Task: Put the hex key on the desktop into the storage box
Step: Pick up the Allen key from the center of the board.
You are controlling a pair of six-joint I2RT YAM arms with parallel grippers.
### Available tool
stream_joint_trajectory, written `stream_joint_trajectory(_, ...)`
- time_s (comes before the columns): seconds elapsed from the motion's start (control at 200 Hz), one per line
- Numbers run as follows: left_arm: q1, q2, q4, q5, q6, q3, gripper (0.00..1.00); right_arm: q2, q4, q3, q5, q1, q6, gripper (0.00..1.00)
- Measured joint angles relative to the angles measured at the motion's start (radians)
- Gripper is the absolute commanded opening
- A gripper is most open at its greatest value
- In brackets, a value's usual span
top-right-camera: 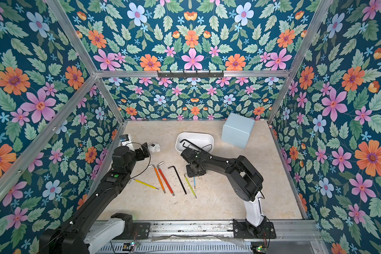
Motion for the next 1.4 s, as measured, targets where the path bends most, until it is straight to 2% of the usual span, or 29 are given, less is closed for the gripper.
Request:
stream_joint_trajectory(0.185, 0.000, -0.003, 0.000, -0.001, 0.000, 0.000, 0.99, 0.022, -0.011, 0.016, 0.008, 0.007, 0.000, 0.41)
stream_joint_trajectory(0.27, 0.000, -0.003, -0.001, -0.001, 0.000, 0.000, 0.99, 0.024, -0.013, 0.017, 0.009, 0.008, 0.000, 0.36)
stream_joint_trajectory(0.67, 0.000, -0.004, -0.003, -0.001, 0.000, 0.000, 0.99, 0.052, -0.032, 0.039, 0.061, 0.027, 0.000, 0.00)
stream_joint_trajectory(1.015, 0.000, -0.010, -0.003, -0.002, 0.000, 0.000, 0.99, 0.053, -0.039, 0.045, 0.090, 0.038, -0.013, 0.00)
stream_joint_trajectory(1.4, 0.000, -0.023, -0.005, -0.005, 0.000, 0.000, 0.99, -0.031, -0.050, 0.048, 0.022, 0.038, -0.147, 0.00)
